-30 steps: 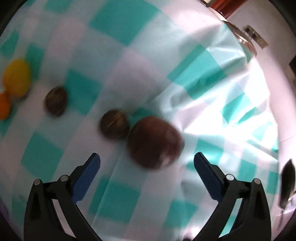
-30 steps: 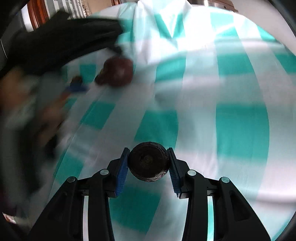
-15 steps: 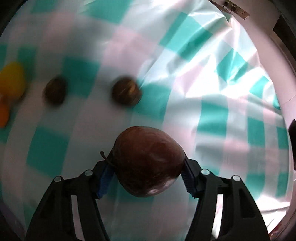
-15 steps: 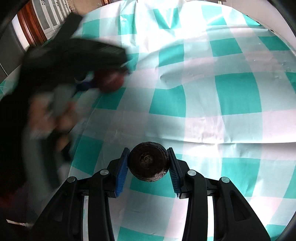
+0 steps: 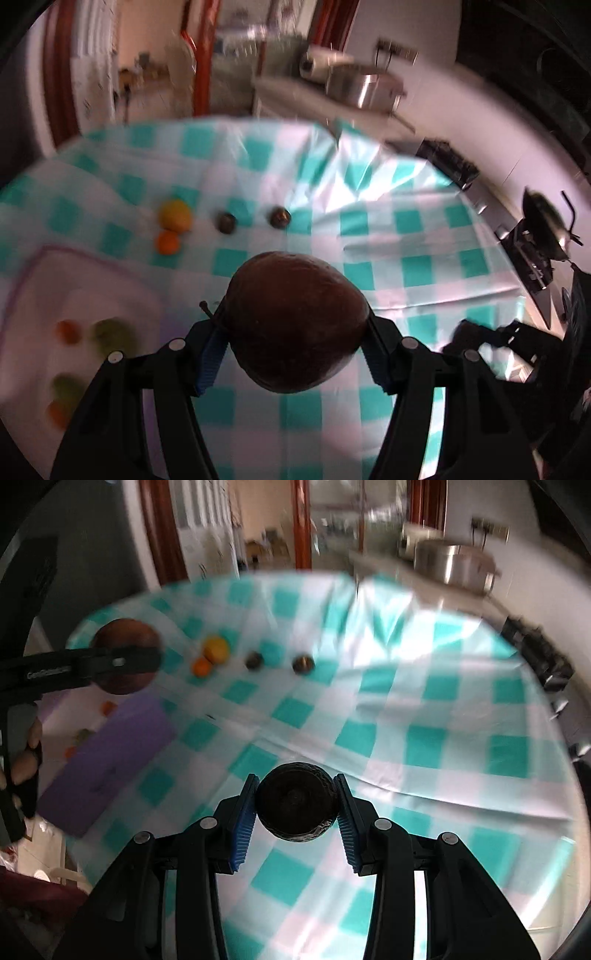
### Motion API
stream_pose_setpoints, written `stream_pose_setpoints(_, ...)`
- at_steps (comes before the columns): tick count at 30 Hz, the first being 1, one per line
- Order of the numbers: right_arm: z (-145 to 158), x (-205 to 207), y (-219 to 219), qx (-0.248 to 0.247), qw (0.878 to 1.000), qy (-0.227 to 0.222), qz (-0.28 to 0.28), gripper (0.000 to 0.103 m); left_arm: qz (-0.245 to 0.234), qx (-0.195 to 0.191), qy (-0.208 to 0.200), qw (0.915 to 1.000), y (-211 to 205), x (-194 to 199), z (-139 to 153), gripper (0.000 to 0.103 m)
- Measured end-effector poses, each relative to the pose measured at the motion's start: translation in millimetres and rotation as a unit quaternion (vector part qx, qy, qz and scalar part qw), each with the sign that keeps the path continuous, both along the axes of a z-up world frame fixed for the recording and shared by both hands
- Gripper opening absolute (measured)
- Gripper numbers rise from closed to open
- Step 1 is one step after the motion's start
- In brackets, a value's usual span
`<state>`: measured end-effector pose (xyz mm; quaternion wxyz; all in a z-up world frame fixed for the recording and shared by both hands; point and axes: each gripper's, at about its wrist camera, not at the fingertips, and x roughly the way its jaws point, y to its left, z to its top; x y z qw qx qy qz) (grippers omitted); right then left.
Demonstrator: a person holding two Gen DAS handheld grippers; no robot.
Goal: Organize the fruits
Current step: 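Carry the red apple and dark fruit over the box with both tools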
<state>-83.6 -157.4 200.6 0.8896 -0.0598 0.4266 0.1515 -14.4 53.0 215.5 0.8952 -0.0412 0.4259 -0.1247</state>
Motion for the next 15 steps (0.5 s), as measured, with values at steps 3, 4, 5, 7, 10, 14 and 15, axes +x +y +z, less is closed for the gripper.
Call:
stream_pose_setpoints(3, 40.8, -51.1, -22.0, 0.003, 0.999, -0.042, -0.005, 0.04, 0.024, 0.008, -0.03, 0.9992, 18.9, -62.7, 33.9, 0.064)
stream_pose_setpoints(4, 50.1, -65.7, -28.9, 0.004, 0.998, -0.057, -0.012, 0.04, 0.03, 0.008, -0.033, 0.999, 26.5, -78.8, 38.0, 0.064)
stream_pose_setpoints(5, 57.6, -77.1, -34.4, 0.003, 0.997, -0.07, -0.017, 0.04, 0.036, 0.009, -0.035, 0.9987, 36.6, -93.3, 43.2, 0.064)
stream_pose_setpoints(7, 66.6, -95.0, -45.3, 0.012, 0.996, -0.083, -0.03, 0.04, 0.05, 0.015, -0.037, 0.998, 46.4, -122.1, 41.9, 0.064)
stream_pose_setpoints(10, 75.5, -121.9, -59.6, 0.02, 0.995, -0.093, -0.043, 0.04, 0.068, 0.011, -0.024, 0.9973, 59.9, -161.5, 35.7, 0.064)
stream_pose_setpoints(14, 67.5, -141.8, -60.1, 0.01, 0.995, -0.091, -0.036, 0.04, 0.074, 0.016, -0.017, 0.997, 76.7, -197.6, 28.5, 0.064)
stream_pose_setpoints(15, 64.2, -144.5, -59.4, 0.012, 0.995, -0.088, -0.035, 0.04, 0.079, 0.012, -0.015, 0.9967, 81.4, -204.0, 27.3, 0.064)
